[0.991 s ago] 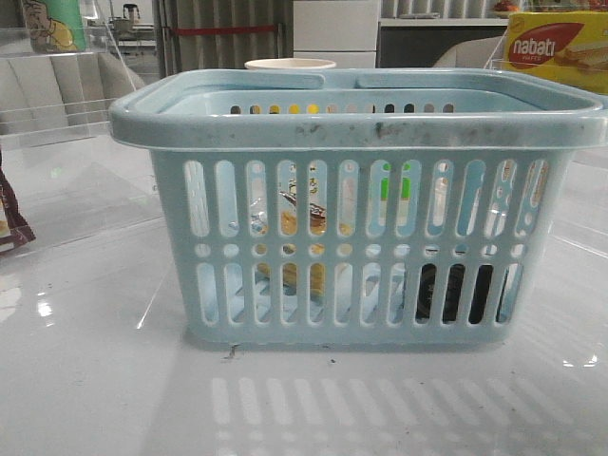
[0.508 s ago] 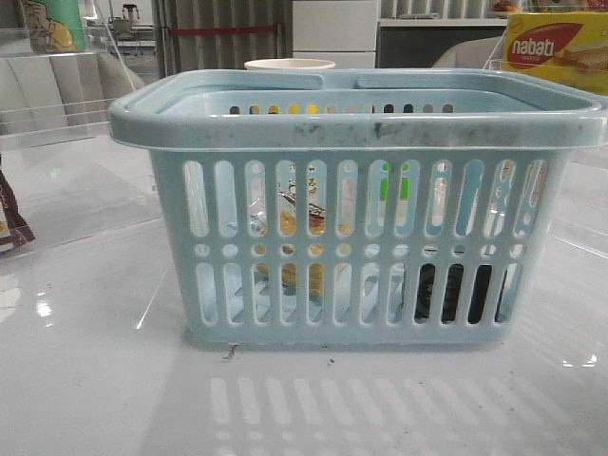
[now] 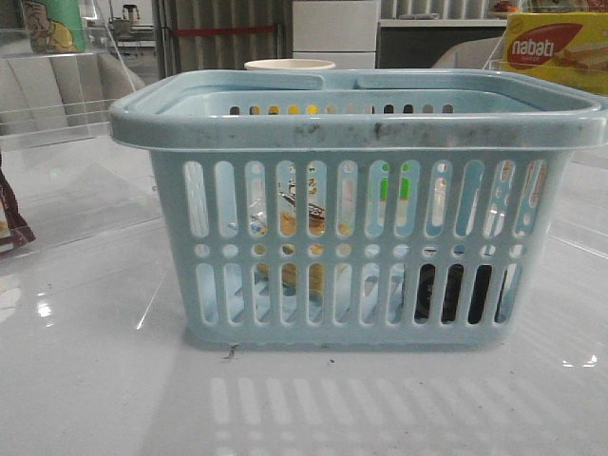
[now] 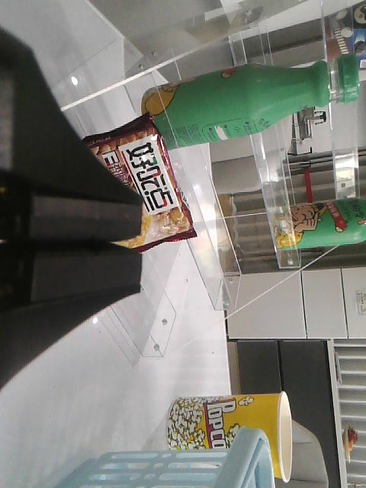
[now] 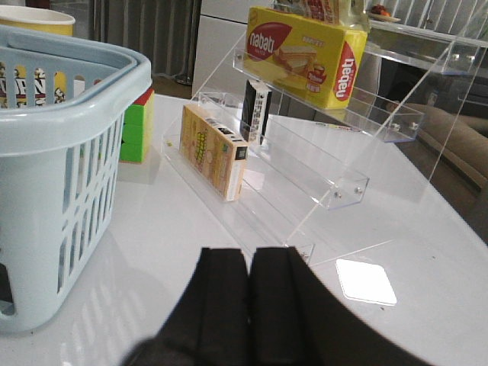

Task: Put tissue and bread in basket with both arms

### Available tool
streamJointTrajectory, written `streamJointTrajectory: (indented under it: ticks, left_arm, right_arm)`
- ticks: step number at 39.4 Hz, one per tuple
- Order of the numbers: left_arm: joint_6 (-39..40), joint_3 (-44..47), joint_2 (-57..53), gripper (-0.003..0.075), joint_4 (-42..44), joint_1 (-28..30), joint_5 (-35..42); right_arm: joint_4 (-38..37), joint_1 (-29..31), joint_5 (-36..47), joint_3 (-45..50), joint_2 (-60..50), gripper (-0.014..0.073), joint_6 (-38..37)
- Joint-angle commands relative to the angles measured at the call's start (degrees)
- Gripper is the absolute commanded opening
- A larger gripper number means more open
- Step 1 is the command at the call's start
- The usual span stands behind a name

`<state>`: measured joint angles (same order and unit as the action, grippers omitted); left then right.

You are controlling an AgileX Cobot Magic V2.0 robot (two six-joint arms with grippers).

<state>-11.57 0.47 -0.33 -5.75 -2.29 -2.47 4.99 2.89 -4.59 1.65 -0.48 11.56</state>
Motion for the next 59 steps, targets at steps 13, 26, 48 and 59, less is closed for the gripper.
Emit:
streamJointTrajectory:
  ticks: [13,26,48,59]
  left_arm:
    - [0.72,-0.11,-0.95,0.0091,-0.45,0.07,4.96]
    - [0.72,-0.11,-0.95,0.0091,-0.45,0.07,4.96]
    - [0.72,-0.11,-0.95,0.0091,-0.45,0.07,4.96]
    - [0.72,-0.11,-0.95,0.0091,-0.45,0.07,4.96]
  right_arm:
    - [-0.4,0.29,7.16,0.08,-1.13,0.0054,-0.01]
    - [-7.88,-1.63,10.44,0.08,-1.13,0.0054,-11.56]
    - [-7.62,-2.74,12.06,0.08,-1.13,0.0054,-11.25]
    - [-7.45,-0.5,12.6,0.08,-1.13,0.0054,-11.25]
